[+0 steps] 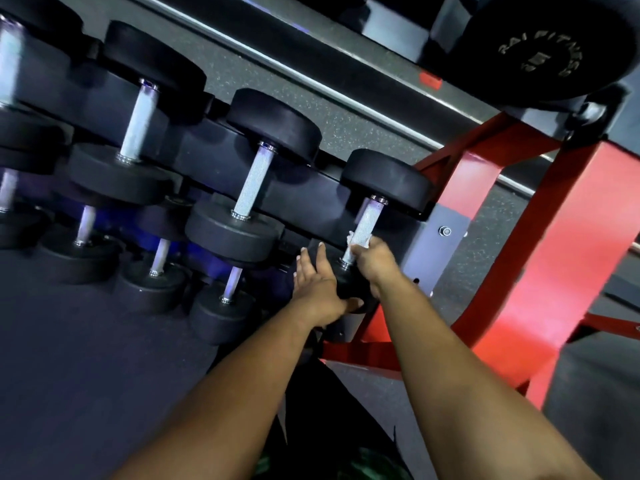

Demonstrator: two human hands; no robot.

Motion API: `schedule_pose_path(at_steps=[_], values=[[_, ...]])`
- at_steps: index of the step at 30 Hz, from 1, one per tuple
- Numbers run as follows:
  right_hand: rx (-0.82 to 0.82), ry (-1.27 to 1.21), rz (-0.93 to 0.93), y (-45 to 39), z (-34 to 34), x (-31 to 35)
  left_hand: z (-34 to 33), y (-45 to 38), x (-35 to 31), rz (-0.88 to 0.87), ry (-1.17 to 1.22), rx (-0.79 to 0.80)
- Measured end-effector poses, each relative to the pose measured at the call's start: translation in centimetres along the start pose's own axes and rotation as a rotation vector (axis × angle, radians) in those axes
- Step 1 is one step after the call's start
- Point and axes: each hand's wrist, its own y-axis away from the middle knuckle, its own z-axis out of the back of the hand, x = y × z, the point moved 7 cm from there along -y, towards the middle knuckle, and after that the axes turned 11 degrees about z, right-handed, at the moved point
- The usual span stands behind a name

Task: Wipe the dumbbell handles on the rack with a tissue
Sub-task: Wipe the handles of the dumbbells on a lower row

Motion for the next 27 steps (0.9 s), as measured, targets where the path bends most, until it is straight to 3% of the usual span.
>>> schedule_pose_path(at_steps=[4, 6, 11, 15, 19, 24, 27], values=[[-0.276, -0.112, 0.093, -2.0, 2.1, 2.8, 0.0, 0.0, -0.1, 0.01, -0.003, -0.016], [-0.294, 0.068, 0.132, -1.1, 2.3, 3.3, -0.1, -0.1, 0.0, 0.012, -0.004, -0.025], [-0.031, 0.634, 0.177, 3.8, 1.5, 3.6, -0.3, -0.2, 0.0, -0.007, 0.011, -0.005], [-0.048, 0.971, 0.559, 2.9, 1.2, 9.1, -0.2, -0.1, -0.1, -0.031, 0.004, -0.057], [0.303, 1.656, 0.694, 2.4, -0.8, 7.9, -0.3, 0.1, 0.0, -0.064, 0.001, -0.08], [0.529, 1.842, 0.726, 4.3, -1.6, 5.3, -0.3, 0.6, -0.1, -0.113, 0.008, -0.091], [0.663, 1.829, 0.682, 5.7, -2.0, 5.7, 0.6, 1.0, 0.3, -0.165, -0.05, -0.093]])
